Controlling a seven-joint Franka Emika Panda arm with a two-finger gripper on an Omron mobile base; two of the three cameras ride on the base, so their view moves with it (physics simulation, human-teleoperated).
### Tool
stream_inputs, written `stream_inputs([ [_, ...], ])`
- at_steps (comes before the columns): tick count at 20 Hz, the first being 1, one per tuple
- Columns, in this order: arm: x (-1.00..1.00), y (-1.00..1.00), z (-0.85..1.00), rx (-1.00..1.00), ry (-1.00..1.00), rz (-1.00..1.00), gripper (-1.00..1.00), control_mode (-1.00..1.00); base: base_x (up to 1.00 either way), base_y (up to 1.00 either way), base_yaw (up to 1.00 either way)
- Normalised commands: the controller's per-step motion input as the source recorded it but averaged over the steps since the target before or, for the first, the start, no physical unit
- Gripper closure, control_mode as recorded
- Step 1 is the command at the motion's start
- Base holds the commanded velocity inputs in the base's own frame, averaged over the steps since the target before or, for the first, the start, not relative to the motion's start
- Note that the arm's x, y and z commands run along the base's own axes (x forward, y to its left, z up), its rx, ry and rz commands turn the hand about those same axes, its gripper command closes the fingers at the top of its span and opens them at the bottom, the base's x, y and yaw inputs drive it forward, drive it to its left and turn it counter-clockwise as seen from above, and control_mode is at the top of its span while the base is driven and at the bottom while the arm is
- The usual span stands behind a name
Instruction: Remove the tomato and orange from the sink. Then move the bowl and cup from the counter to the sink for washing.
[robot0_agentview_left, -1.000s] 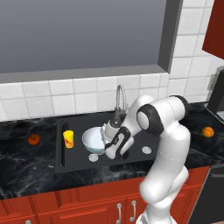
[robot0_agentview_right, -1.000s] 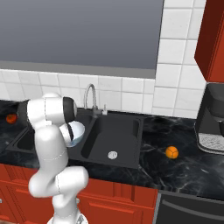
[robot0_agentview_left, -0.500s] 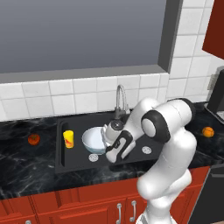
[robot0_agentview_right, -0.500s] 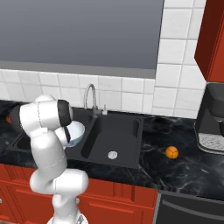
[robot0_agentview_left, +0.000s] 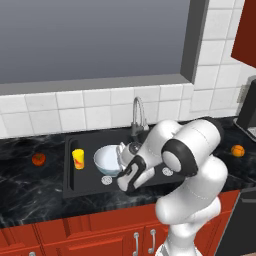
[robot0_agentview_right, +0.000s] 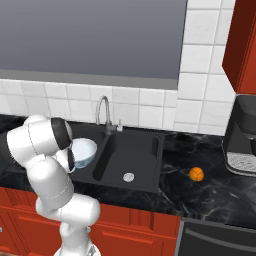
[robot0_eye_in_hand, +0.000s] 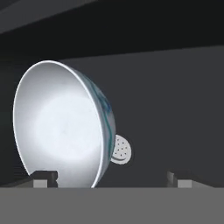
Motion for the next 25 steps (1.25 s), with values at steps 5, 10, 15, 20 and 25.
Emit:
stream_inputs([
  [5, -0.09, -0.10, 0.41, 0.00, -0.04, 0.00, -1.00, -1.00, 0.00, 0.00, 0.00],
  [10, -0.13, -0.12, 0.37, 0.00, -0.01, 0.00, -1.00, -1.00, 0.00, 0.00, 0.00],
  [15, -0.07, -0.13, 0.37, 0.00, 0.00, 0.00, -1.00, -1.00, 0.00, 0.00, 0.00],
  [20, -0.01, -0.13, 0.39, 0.00, 0.01, 0.00, -1.00, -1.00, 0.00, 0.00, 0.00],
  [25, -0.06, -0.13, 0.32, 0.00, 0.05, 0.00, -1.00, -1.00, 0.00, 0.00, 0.00],
])
